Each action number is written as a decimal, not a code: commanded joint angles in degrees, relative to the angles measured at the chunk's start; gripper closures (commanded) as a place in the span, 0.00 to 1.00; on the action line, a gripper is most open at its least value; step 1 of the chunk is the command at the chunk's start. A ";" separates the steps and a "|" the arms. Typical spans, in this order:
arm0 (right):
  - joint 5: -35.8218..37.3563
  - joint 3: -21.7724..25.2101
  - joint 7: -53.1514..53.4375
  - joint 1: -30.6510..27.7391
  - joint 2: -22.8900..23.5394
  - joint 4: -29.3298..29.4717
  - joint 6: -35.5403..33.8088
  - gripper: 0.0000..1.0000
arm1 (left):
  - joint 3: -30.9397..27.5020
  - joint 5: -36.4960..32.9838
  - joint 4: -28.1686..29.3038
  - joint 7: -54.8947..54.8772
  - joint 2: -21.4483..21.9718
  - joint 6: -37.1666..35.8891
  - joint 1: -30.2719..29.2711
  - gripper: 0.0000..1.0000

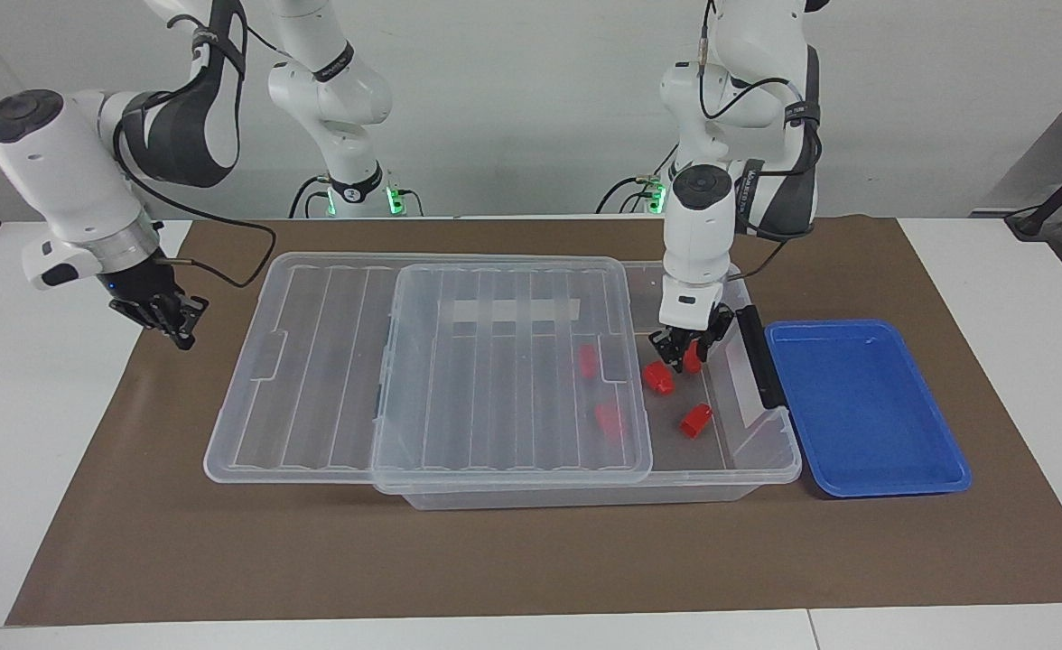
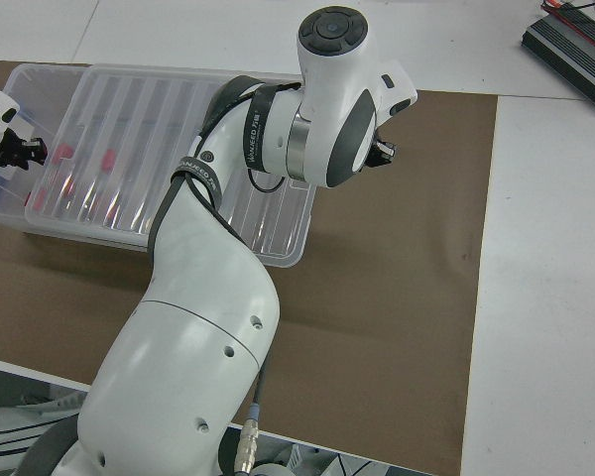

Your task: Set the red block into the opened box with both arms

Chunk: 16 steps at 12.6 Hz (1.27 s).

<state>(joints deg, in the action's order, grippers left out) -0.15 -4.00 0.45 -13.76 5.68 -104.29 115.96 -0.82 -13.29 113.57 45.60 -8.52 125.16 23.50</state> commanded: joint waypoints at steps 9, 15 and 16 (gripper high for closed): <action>-0.55 -0.48 1.57 7.86 2.40 -0.13 4.97 1.00 | -0.50 8.55 -20.06 -40.29 5.96 -29.27 -18.74 0.51; -0.55 -0.57 5.53 13.93 3.63 -0.13 6.30 1.00 | -0.67 8.55 -15.49 -65.54 8.17 -23.03 -26.67 0.00; -0.55 -0.66 5.53 15.07 3.63 -0.13 6.21 1.00 | -0.50 8.55 -15.66 -65.38 8.17 -22.68 -26.41 0.00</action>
<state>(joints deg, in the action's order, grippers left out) -0.23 -4.46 5.18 0.14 8.89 -104.30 120.79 -2.01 -5.63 95.32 -17.71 -2.44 100.59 -2.82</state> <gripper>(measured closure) 0.991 0.075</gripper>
